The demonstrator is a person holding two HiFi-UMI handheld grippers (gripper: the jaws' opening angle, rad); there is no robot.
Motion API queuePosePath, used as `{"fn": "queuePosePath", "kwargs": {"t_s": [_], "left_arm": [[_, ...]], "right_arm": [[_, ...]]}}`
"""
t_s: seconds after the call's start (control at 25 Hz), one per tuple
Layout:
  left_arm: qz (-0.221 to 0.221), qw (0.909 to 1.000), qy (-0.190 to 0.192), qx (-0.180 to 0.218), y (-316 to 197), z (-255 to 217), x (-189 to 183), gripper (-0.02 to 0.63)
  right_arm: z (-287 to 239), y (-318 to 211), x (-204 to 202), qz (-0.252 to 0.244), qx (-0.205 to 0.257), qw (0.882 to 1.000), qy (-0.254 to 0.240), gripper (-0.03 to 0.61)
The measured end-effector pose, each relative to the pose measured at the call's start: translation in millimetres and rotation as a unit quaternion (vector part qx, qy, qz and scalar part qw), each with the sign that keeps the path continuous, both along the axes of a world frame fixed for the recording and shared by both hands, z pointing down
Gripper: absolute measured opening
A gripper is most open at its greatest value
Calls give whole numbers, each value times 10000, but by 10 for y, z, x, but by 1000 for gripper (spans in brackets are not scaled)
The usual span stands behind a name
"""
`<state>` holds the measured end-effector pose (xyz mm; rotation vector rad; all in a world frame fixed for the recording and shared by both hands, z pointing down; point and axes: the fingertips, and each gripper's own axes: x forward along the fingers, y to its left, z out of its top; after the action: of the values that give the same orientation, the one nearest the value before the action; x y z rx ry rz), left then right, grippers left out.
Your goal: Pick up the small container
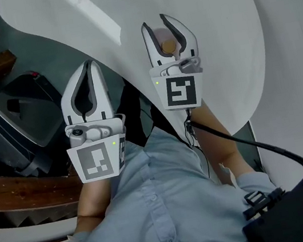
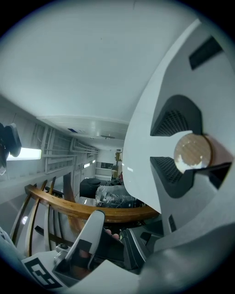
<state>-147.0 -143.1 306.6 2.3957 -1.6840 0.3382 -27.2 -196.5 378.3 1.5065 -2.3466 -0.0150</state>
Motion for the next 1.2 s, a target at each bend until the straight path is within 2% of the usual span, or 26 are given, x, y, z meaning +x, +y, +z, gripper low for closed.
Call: {"fn": "queuePosePath", "kwargs": {"t_s": [0.16,0.32,0.76,1.2], "left_arm": [[10,10000,8,31,-3,-20,22,0],[-47,10000,-2,40,0,-15,-14,0],[-101,9999,-27,48,-8,-21,-77,0],[36,9999,-21,91,-35,-9,47,0]], "right_arm": [[46,3,2,2,-75,9987,508,90],[39,-25,0,81,2,9980,620,25],[15,-116,42,168,95,9987,481,17],[-115,-143,274,471,302,9983,142,17]]}}
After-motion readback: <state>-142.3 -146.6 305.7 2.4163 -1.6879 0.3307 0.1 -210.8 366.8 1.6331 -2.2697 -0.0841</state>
